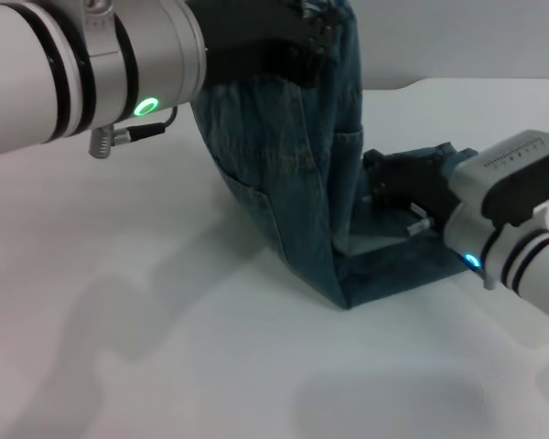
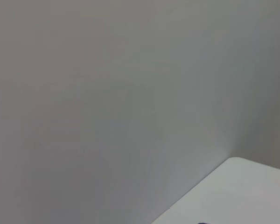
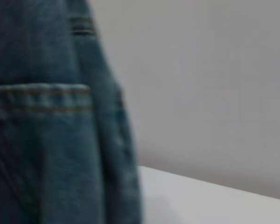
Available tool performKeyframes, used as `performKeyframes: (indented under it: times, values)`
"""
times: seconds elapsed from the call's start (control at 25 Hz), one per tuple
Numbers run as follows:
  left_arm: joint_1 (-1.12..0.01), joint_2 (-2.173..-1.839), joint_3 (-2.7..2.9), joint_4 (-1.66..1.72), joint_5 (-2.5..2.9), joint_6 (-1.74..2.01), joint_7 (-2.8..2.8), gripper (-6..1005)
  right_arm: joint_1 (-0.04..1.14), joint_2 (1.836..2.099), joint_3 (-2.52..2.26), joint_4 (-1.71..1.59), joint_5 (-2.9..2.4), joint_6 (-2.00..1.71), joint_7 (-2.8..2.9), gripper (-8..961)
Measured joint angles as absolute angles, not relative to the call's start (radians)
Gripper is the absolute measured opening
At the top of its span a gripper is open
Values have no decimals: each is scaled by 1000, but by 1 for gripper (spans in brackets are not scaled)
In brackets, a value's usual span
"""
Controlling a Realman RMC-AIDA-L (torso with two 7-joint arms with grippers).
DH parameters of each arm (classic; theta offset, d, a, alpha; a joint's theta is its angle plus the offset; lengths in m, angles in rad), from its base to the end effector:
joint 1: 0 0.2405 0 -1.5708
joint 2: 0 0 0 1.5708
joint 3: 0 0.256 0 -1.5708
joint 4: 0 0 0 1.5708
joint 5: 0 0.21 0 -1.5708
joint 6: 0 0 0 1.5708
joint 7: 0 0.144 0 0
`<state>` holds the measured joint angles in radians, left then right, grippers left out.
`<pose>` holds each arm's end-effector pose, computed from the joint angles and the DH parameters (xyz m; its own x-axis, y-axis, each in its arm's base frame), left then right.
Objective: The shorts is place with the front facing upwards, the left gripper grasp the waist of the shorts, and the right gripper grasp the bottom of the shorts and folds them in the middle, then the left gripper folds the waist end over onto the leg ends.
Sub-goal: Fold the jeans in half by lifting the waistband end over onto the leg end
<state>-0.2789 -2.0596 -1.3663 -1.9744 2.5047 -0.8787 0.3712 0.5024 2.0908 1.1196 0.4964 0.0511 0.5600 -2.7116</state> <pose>-0.0478 0.3182 0.0244 0.8967 0.1508 0.4161 0.3917 -0.7083 -0.5873 0.2494 0.3703 -0.0959 0.7774 -0.2387 -0.5820 -0.6076 -0.5244 -0.5966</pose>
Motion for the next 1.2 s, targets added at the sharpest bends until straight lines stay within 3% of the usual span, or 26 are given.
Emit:
performKeyframes:
  times: [1.2]
  values:
    - [-317,-2061,-1318,-1938,2484,-850,380,98,653,2092,825,552,197,482,-2650,0]
